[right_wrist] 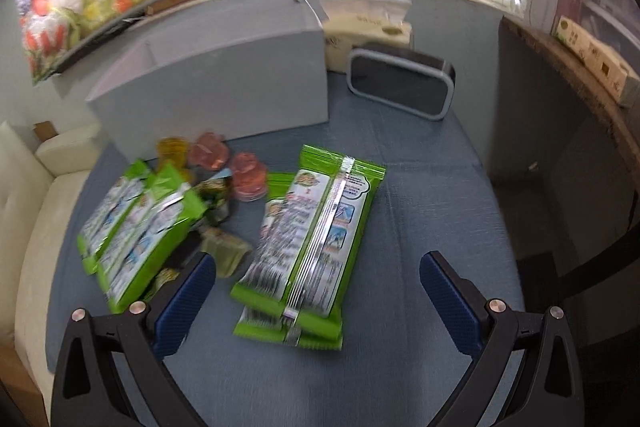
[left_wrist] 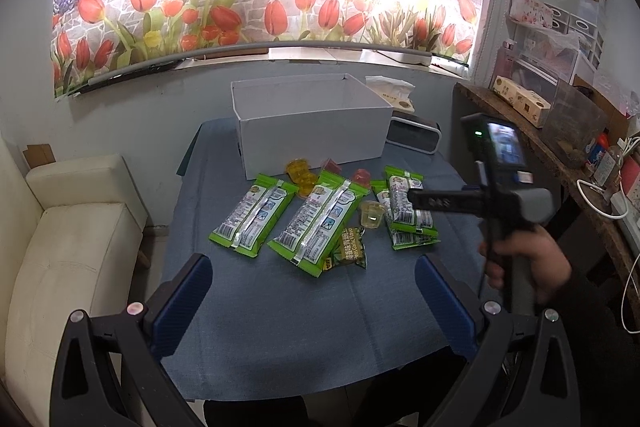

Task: Organize snacks
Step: 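Grasp a green snack bar packet with the right gripper while the left gripper grasps another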

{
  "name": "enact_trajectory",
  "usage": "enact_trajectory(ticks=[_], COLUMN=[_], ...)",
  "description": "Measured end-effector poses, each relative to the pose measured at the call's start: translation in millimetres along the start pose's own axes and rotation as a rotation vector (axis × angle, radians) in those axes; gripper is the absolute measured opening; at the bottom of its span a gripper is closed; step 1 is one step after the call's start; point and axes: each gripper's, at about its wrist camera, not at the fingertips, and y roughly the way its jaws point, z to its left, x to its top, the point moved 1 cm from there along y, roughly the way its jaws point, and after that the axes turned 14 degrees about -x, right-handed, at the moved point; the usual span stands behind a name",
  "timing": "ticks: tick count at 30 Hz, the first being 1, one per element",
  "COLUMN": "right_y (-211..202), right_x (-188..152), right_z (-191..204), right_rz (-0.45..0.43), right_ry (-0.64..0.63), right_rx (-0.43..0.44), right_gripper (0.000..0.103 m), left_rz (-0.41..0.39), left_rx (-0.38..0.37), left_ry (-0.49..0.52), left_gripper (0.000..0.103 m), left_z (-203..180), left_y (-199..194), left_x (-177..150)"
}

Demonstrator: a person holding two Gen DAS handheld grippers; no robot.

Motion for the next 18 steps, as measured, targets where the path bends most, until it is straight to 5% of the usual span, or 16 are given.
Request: enact_trajectory(ticks=[6,9,18], right_y=[59,73,63], right_x=[17,17,15], right_z=[11,16,6], right_rz=[0.138,0.186,0.186], right_ry=[0.055,0.056,0.086], right_rx=[-0.011,0.008,0.087], right_gripper=[0.100,0.077,0.071], left_rz=[0.011,0.019,0.045], left_rx=[0.017,0.020,0.004], left_ry=[-0.020,-0.035,-0.050], left_gripper=[0.103,0.103,0.103], left_z=[13,20,33], left_y=[0,1,16], left_x=[-8,-11,-15])
